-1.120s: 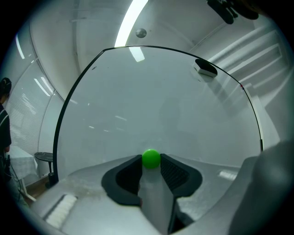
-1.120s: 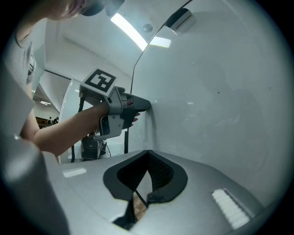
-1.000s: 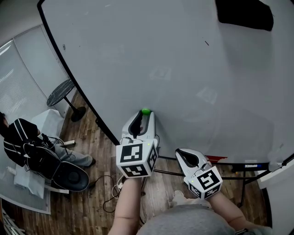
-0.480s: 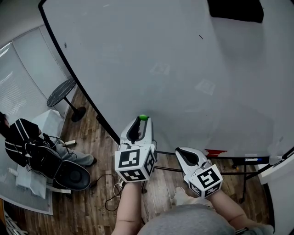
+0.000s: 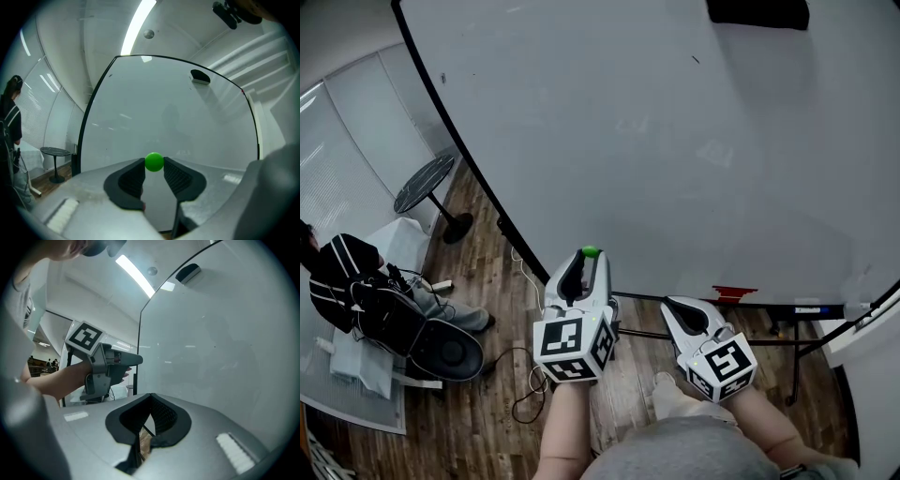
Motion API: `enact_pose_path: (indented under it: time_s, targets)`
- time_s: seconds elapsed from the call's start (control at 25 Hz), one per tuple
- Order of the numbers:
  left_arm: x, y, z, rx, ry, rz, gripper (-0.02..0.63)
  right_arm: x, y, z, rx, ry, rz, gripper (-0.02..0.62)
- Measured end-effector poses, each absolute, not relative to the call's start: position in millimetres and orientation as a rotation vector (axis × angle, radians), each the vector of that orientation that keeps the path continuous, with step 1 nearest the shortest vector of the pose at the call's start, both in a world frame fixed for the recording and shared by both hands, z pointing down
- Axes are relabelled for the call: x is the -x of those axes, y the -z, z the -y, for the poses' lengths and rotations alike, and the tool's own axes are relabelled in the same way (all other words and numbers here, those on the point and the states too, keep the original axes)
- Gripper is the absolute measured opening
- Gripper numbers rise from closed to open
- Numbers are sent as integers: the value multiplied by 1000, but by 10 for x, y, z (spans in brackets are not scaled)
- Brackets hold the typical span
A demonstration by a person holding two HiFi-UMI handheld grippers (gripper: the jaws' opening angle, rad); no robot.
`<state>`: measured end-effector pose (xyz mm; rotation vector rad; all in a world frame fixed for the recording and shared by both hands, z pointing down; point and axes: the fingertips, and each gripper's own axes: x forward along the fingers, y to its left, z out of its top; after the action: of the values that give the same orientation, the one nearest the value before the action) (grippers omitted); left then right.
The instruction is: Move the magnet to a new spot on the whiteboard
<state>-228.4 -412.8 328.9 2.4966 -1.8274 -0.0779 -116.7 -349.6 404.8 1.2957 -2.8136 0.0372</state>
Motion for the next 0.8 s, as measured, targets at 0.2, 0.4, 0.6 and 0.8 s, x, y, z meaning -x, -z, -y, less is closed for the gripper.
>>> enact_pose_path:
  time_s: [0.2, 0.4, 0.6, 0.8]
  targets:
    - [2303, -3438, 3824, -2470, 70, 1825, 137, 1114, -4053, 3281, -1325, -49, 2810, 0]
    - [2383, -3574, 3490, -2445, 72, 1827, 137, 1123, -4069, 3058, -1333, -48, 2806, 0]
    - [2477, -3708, 3127, -2408, 88, 1837, 137, 1146, -4073, 2836, -1333, -43, 2808, 0]
    - [2510, -3908, 2853, -2363, 99, 1817, 137, 1137, -4107, 2638, -1334, -35, 2799, 0]
